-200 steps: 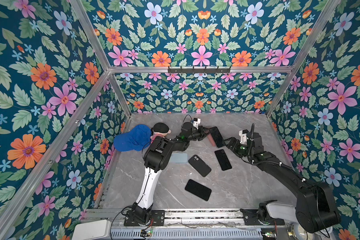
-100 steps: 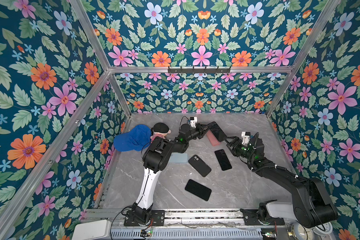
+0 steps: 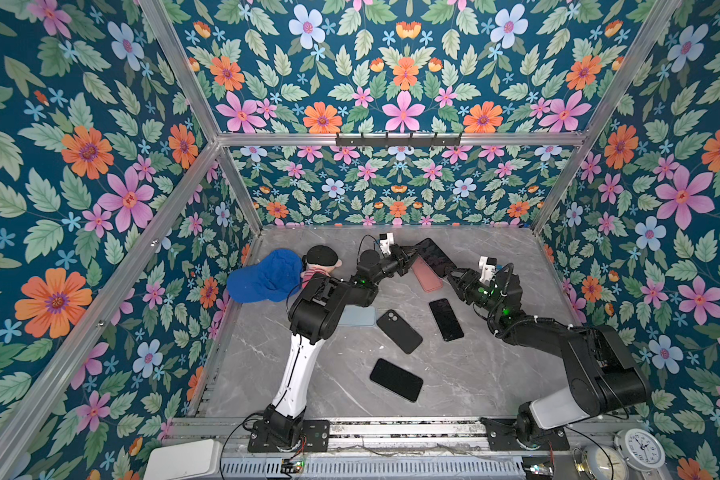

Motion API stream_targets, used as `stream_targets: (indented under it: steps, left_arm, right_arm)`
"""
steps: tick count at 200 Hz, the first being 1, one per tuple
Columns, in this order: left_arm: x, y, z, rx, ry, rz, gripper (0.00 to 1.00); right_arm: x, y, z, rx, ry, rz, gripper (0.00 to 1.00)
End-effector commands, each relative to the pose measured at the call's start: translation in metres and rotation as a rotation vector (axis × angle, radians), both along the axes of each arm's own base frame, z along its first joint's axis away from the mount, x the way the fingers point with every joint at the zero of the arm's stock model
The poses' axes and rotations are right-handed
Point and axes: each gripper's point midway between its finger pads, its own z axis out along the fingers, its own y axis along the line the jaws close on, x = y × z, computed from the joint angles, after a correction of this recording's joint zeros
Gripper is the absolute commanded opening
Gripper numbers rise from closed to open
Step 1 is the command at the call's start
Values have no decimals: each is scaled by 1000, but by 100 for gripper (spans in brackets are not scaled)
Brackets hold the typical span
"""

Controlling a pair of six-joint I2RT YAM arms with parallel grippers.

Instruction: Put the phone into the phone case

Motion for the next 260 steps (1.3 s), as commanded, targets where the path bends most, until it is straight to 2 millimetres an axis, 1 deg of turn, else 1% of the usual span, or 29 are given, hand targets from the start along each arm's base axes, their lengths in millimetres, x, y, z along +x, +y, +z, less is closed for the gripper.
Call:
stream_targets:
  steps: [1,36,124,137,150,169,177,193,198,216,237,250,260]
  left_arm:
    - [-4,1,24,-84,-51,-18,0]
    - [-5,0,25,-92,-48,-22,0]
    - [-9,-4,25,-91,-54,-46,1]
    - [-10,-4,25,-80,-60,-45,4]
    - [-11,-5,25,-69,-68,-47,10]
    - [-12,-5,22,-48,-78,-53,25]
    - [-14,-7,19,-31,-81,-65,30]
    - [-18,-7,10,14,-85,-94,41]
    - [-18,-6,7,27,-83,-102,44]
    - [-16,-1,-4,86,-81,-105,47]
    - [-12,3,-15,177,-98,-102,49]
    - [-9,6,-28,258,-106,-98,50]
    - [-4,7,-41,347,-96,-96,49]
  right_arm:
    - [5,2,21,48,-71,6,37]
    - [5,1,18,39,-63,-5,27]
    - [6,2,14,42,-38,-3,11]
    - [6,2,13,39,-28,-1,9]
    - [5,2,11,36,-22,0,8]
    - [5,1,9,23,-7,-2,4]
    - [5,-1,7,21,11,-4,0]
    - [6,-1,3,15,45,5,0]
    - [7,-2,2,13,50,7,0]
    - [8,-2,0,13,54,9,0]
    - [8,-3,-4,10,60,13,0]
    - [7,-6,-6,12,70,11,0]
    - [7,-9,-7,11,77,6,0]
